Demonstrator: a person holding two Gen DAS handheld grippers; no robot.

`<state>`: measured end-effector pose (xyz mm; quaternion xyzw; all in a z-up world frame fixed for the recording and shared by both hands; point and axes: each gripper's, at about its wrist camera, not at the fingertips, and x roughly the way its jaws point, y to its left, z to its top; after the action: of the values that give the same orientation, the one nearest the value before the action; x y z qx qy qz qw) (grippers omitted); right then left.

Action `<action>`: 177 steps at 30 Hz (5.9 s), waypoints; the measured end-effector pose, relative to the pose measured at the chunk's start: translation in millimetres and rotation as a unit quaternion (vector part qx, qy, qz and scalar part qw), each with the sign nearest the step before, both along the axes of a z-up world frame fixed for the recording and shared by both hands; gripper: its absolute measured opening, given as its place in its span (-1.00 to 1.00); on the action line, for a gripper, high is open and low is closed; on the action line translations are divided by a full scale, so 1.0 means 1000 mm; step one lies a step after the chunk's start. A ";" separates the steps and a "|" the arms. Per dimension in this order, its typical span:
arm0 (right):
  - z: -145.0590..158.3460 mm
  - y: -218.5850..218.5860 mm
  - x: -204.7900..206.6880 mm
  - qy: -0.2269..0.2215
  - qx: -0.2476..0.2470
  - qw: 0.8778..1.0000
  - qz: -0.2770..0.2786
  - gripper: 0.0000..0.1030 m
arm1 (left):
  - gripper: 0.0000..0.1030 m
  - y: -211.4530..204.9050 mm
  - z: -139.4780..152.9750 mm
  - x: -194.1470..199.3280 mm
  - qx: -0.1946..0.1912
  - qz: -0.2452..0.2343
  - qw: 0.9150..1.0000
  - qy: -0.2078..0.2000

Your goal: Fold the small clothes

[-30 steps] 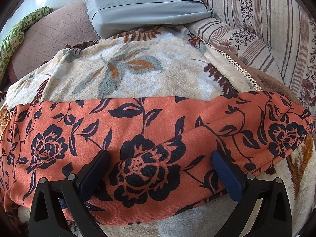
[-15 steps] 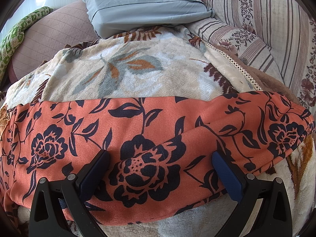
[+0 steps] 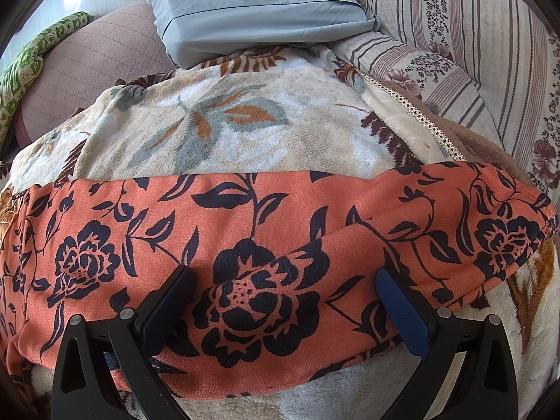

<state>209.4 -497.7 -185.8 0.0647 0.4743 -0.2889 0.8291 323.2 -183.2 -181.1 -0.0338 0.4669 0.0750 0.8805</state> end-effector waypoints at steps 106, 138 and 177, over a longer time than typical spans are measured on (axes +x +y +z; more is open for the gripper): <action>0.059 -0.157 -0.143 -0.247 0.315 0.902 -0.161 0.99 | 0.99 0.004 0.006 0.016 -0.013 -0.025 0.997 0.066; 0.046 -0.155 -0.157 -0.312 0.337 0.872 -0.171 0.83 | 0.99 -0.025 0.005 0.033 0.026 -0.136 0.974 0.180; 0.015 -0.186 -0.195 -0.390 0.381 0.815 -0.197 -0.83 | 0.54 -0.450 0.112 0.062 -0.071 -0.500 0.847 0.169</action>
<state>14.0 -683.7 -171.2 0.5746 0.1600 -0.1924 0.7792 385.7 -633.5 -68.6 0.1549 0.5664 -0.4037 0.7016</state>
